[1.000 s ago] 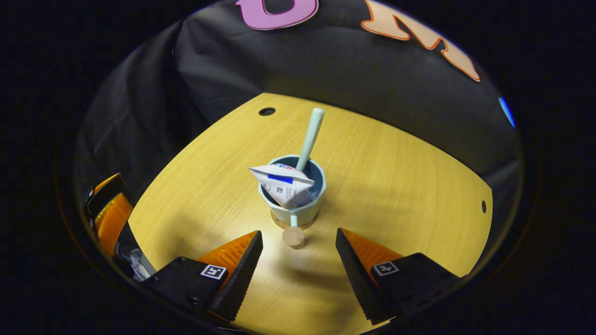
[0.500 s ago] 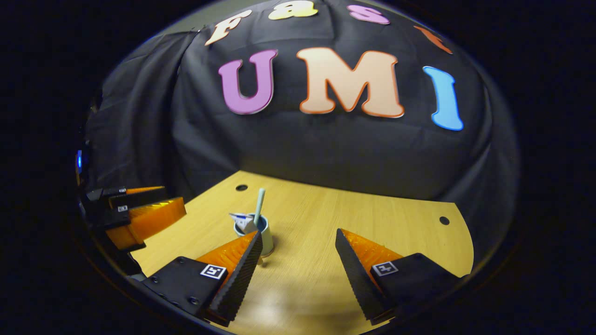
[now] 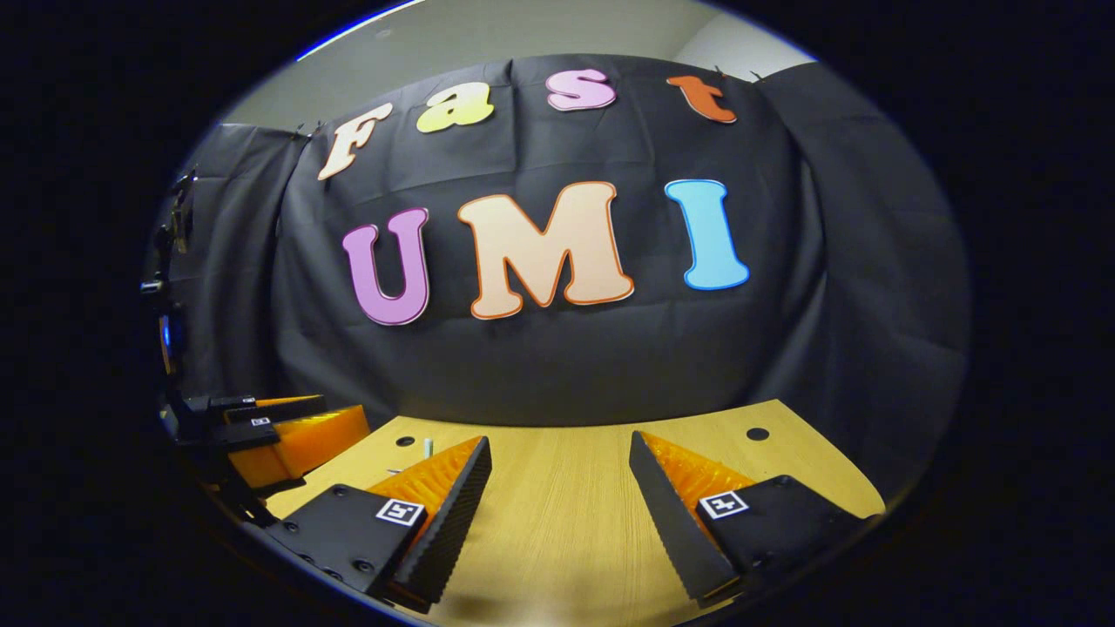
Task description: Put the toothbrush and toothpaste on the desktop into the cup, then pick up the cup and place it on the coaster on the desktop.
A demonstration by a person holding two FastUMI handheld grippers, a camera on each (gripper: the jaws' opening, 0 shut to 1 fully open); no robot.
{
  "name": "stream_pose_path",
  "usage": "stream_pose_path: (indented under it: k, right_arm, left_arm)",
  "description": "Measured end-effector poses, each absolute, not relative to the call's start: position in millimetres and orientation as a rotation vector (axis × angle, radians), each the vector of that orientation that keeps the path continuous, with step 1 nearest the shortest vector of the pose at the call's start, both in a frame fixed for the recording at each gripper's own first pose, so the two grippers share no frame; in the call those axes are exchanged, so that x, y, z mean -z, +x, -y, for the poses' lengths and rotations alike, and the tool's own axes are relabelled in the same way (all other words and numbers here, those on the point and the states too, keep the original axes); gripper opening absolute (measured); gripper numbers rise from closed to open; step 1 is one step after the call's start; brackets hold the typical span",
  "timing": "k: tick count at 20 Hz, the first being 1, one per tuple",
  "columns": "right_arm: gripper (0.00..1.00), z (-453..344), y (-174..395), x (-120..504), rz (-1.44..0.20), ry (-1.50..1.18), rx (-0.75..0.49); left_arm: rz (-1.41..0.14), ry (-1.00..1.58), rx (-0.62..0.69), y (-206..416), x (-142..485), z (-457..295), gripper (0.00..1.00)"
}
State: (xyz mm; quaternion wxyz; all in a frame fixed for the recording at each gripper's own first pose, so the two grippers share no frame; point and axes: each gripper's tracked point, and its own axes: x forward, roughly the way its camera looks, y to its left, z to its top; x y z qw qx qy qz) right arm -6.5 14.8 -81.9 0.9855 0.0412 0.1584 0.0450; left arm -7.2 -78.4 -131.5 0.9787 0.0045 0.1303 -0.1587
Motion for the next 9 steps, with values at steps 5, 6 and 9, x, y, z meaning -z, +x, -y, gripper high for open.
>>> stream_pose_path:
  k: [5,6,9]
  right_arm:
    - [0.95,8.8,-6.9,56.2,-0.248,0.103,-0.029]
    - [0.98,12.1,-6.6,53.9,-0.239,0.108,-0.022]
    - [0.98,14.4,-6.4,43.7,-0.197,0.091,0.002]
  left_arm:
    - [-0.246,0.021,0.347,-5.1,124.3,90.7,0.93]
    - [-0.242,0.019,0.346,-5.4,123.1,90.1,0.93]
    - [-0.236,0.015,0.34,-5.5,120.0,85.5,0.93]
